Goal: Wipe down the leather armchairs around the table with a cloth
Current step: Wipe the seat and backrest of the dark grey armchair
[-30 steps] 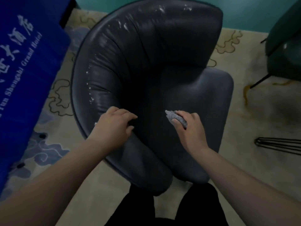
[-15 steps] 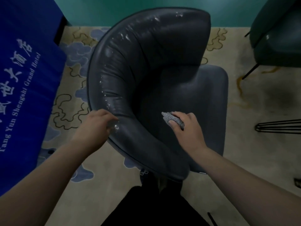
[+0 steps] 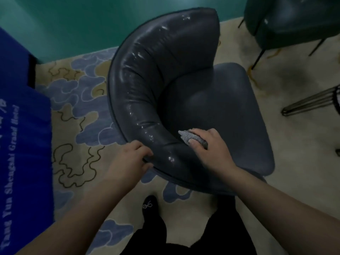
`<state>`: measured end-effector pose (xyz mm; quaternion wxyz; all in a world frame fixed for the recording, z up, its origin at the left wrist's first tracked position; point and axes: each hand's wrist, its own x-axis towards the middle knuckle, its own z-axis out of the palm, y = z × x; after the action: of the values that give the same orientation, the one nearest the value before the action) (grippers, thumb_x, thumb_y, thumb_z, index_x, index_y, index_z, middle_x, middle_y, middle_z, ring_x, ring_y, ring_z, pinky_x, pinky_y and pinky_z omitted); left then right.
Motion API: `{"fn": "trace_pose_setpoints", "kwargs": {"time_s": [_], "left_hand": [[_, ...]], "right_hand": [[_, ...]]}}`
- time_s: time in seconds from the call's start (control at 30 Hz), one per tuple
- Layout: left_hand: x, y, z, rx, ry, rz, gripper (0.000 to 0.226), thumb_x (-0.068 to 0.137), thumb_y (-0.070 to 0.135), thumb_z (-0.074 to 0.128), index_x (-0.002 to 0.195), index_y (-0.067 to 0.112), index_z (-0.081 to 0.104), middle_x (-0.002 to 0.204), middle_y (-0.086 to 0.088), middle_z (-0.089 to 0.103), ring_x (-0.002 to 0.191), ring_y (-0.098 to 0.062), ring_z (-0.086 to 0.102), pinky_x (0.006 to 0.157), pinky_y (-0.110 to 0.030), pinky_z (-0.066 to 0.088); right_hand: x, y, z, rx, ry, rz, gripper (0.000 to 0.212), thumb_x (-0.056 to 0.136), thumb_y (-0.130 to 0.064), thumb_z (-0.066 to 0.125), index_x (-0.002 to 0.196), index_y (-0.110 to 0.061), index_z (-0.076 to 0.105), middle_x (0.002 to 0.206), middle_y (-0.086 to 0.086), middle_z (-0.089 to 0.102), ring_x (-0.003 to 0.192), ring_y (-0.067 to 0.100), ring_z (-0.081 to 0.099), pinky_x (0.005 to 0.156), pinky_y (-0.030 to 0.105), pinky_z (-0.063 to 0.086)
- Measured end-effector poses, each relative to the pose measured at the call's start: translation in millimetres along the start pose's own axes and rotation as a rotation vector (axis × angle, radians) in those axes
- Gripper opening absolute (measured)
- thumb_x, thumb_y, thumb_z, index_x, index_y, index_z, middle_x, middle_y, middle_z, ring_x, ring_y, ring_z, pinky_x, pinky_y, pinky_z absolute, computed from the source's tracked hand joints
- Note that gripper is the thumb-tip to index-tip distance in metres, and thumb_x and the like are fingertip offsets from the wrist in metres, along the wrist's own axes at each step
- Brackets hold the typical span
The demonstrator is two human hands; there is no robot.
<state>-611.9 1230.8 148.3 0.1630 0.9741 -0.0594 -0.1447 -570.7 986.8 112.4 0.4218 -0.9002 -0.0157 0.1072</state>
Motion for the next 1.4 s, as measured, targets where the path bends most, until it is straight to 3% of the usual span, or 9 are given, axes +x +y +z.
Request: {"fn": "trace_pose_setpoints", "kwargs": {"time_s": [0.17, 0.33, 0.43, 0.63, 0.8, 0.9, 1.0, 1.3, 1.4], "left_hand": [[17.9, -17.9, 2.8, -0.047, -0.054, 0.126, 0.025, 0.077, 0.026, 0.077, 0.1, 0.022, 0.067, 0.101, 0.004, 0.052, 0.097, -0.02, 0.053, 0.084, -0.034, 0.048], [25.3, -26.9, 9.4, -0.116, -0.023, 0.123, 0.022, 0.075, 0.028, 0.078, 0.095, 0.025, 0.068, 0.096, 0.006, 0.052, 0.098, -0.018, 0.052, 0.083, -0.031, 0.047], [25.6, -30.0, 14.2, -0.108, 0.025, 0.122, 0.022, 0.073, 0.029, 0.08, 0.092, 0.026, 0.069, 0.094, 0.007, 0.055, 0.094, -0.017, 0.052, 0.078, -0.027, 0.043], [26.8, -35.3, 19.6, -0.154, 0.07, 0.147, 0.022, 0.069, 0.028, 0.083, 0.086, 0.026, 0.069, 0.09, 0.009, 0.055, 0.088, -0.016, 0.053, 0.076, -0.029, 0.045], [26.8, -37.4, 17.9, -0.188, 0.051, 0.141, 0.02, 0.07, 0.03, 0.082, 0.086, 0.029, 0.069, 0.089, 0.013, 0.053, 0.089, -0.012, 0.052, 0.076, -0.027, 0.045], [27.9, -37.1, 16.2, -0.192, 0.046, 0.137, 0.021, 0.07, 0.031, 0.082, 0.086, 0.03, 0.069, 0.088, 0.014, 0.051, 0.088, -0.011, 0.051, 0.076, -0.025, 0.043], [26.4, -36.9, 16.8, -0.172, 0.061, 0.138, 0.022, 0.07, 0.03, 0.082, 0.087, 0.03, 0.069, 0.087, 0.015, 0.05, 0.087, -0.01, 0.051, 0.075, -0.023, 0.039], [26.7, -39.6, 20.4, -0.218, 0.083, 0.151, 0.02, 0.069, 0.029, 0.082, 0.084, 0.031, 0.069, 0.086, 0.014, 0.053, 0.084, -0.011, 0.053, 0.074, -0.028, 0.046], [24.6, -39.6, 20.1, -0.224, 0.074, 0.143, 0.018, 0.071, 0.03, 0.08, 0.085, 0.032, 0.069, 0.089, 0.015, 0.053, 0.086, -0.011, 0.053, 0.075, -0.03, 0.048]], "right_hand": [[-16.7, -20.9, 41.7, 0.016, 0.078, 0.028, 0.036, 0.093, -0.034, 0.056, 0.129, -0.035, 0.057, 0.096, -0.003, 0.043, 0.089, 0.008, 0.049, 0.08, 0.003, 0.034], [-34.8, -31.6, 71.1, -0.266, 0.098, -0.157, 0.042, 0.087, -0.05, 0.044, 0.119, -0.033, 0.065, 0.094, 0.003, 0.045, 0.082, 0.021, 0.047, 0.068, 0.034, 0.047], [-29.5, -22.6, 78.8, -0.355, 0.113, -0.203, 0.04, 0.085, -0.046, 0.047, 0.117, -0.034, 0.066, 0.092, 0.007, 0.046, 0.078, 0.025, 0.047, 0.061, 0.038, 0.049], [-6.9, -3.9, 77.7, -0.348, 0.15, -0.094, 0.032, 0.087, -0.036, 0.063, 0.118, -0.034, 0.066, 0.092, 0.007, 0.045, 0.078, 0.026, 0.049, 0.063, 0.036, 0.049], [27.1, 1.7, 55.5, -0.16, 0.029, 0.216, 0.032, 0.094, -0.047, 0.049, 0.121, -0.039, 0.062, 0.108, 0.001, 0.051, 0.108, 0.014, 0.053, 0.093, 0.023, 0.039], [3.8, -23.1, 55.0, -0.085, 0.011, 0.047, 0.031, 0.09, -0.044, 0.057, 0.121, -0.042, 0.062, 0.097, -0.002, 0.046, 0.092, 0.009, 0.051, 0.078, 0.015, 0.038], [-19.9, -30.8, 73.5, -0.22, 0.005, -0.133, 0.039, 0.084, -0.039, 0.068, 0.123, -0.039, 0.061, 0.094, -0.002, 0.041, 0.085, 0.013, 0.044, 0.072, 0.024, 0.042], [18.4, -12.4, 79.4, -0.208, 0.009, 0.04, 0.035, 0.092, -0.041, 0.055, 0.126, -0.035, 0.06, 0.095, 0.0, 0.042, 0.088, 0.015, 0.045, 0.076, 0.024, 0.035], [43.9, -2.1, 75.2, -0.165, -0.089, 0.136, 0.026, 0.094, -0.04, 0.052, 0.112, -0.03, 0.069, 0.095, 0.003, 0.054, 0.089, 0.019, 0.054, 0.072, 0.023, 0.033]]}}
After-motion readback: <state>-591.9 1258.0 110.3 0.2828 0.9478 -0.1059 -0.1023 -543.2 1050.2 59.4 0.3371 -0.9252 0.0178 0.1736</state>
